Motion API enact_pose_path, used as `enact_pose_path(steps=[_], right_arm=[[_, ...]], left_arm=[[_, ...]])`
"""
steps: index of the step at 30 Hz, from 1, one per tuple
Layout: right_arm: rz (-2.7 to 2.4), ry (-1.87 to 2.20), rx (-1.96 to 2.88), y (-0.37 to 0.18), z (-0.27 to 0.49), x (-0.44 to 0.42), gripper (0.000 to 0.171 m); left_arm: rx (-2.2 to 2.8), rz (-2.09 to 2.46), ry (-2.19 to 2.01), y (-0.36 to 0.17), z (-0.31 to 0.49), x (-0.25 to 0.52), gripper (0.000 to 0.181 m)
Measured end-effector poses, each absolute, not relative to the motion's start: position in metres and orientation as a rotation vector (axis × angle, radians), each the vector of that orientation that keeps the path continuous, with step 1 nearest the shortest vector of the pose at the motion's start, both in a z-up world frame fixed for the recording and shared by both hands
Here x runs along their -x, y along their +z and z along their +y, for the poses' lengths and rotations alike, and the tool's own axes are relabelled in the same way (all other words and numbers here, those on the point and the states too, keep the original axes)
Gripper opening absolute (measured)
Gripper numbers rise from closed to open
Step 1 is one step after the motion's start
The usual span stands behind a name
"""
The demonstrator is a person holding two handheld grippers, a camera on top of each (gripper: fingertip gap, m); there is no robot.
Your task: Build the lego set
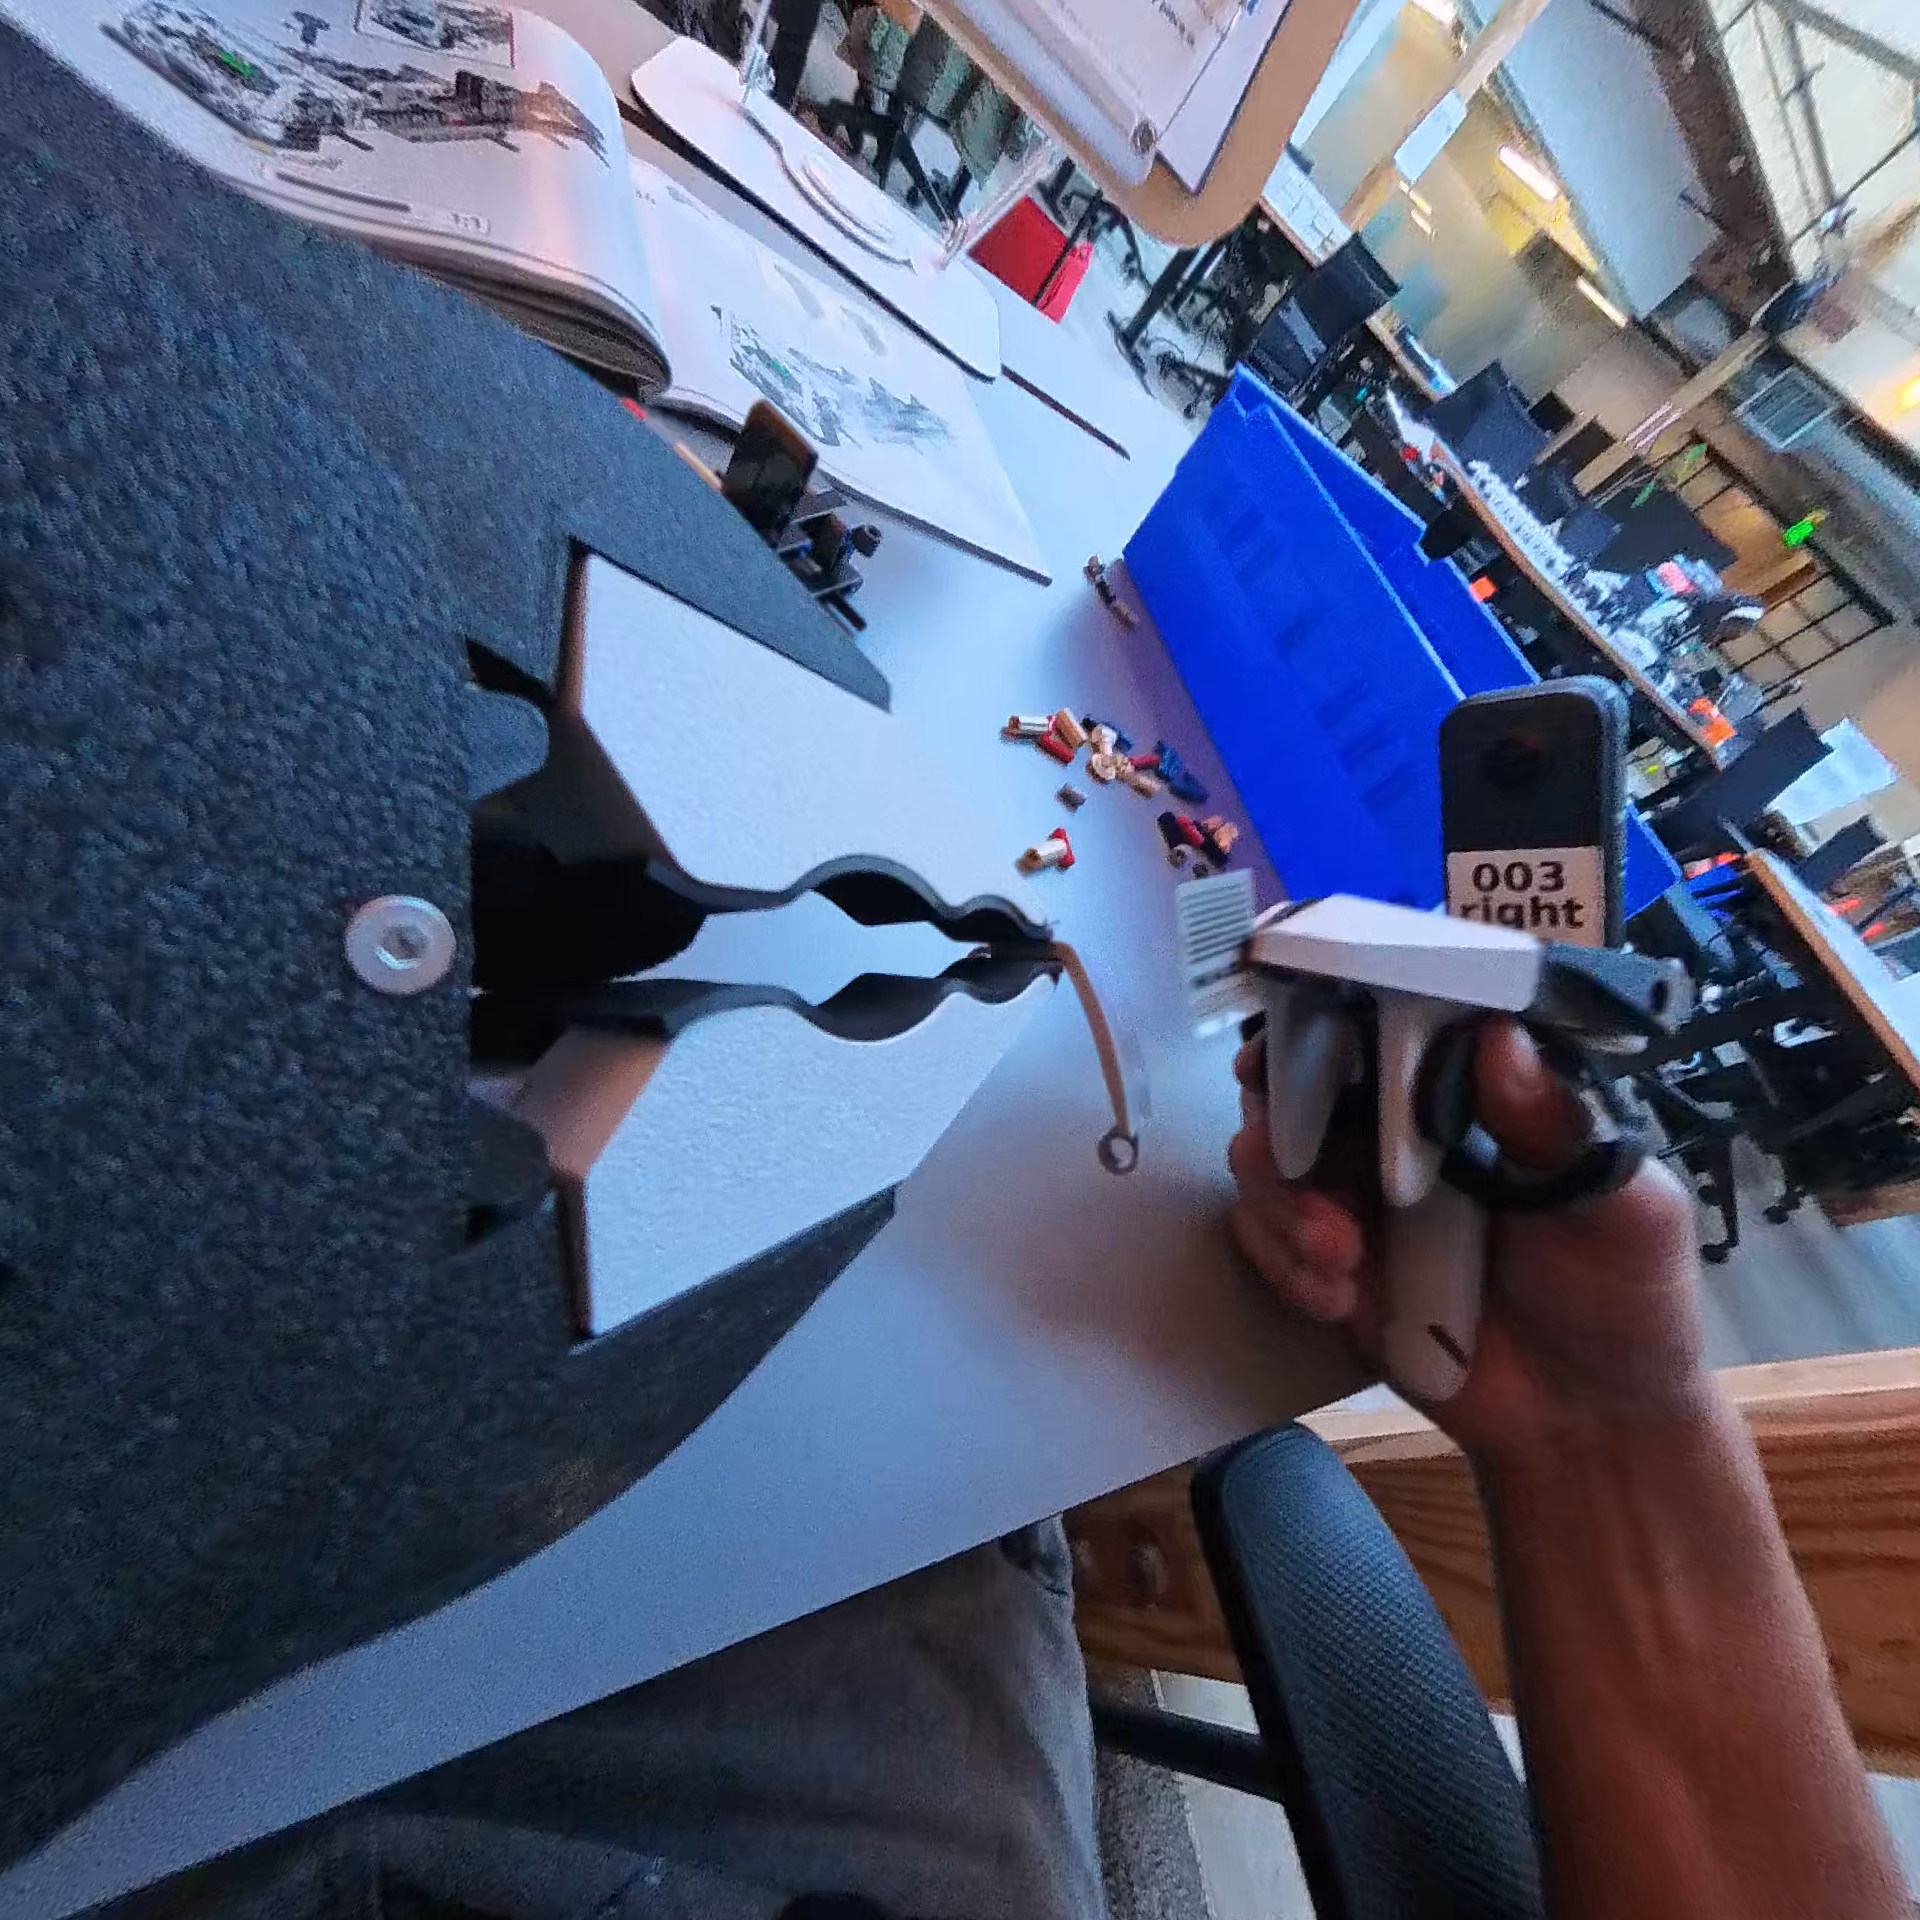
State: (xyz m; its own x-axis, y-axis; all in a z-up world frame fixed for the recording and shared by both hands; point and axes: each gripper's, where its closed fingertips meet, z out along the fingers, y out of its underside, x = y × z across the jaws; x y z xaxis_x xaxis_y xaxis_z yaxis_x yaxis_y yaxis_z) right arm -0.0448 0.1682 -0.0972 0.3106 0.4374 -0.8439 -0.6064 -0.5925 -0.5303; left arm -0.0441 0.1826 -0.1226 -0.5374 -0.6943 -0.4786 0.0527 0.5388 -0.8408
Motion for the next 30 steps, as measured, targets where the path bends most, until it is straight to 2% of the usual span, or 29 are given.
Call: enact_pose_path(steps=[10, 30], right_arm=[[0.280, 1.407, 1.774, -0.115, 0.164, 0.059, 0.000], [0.398, 1.332, 1.789, -0.124, 0.159, 0.048, 0.000]], left_arm=[[0.442, 1.923, -0.867, -0.139, 0.183, 0.038, 0.000], [0.512, 2.007, -0.966, -0.145, 0.179, 0.041, 0.000]])
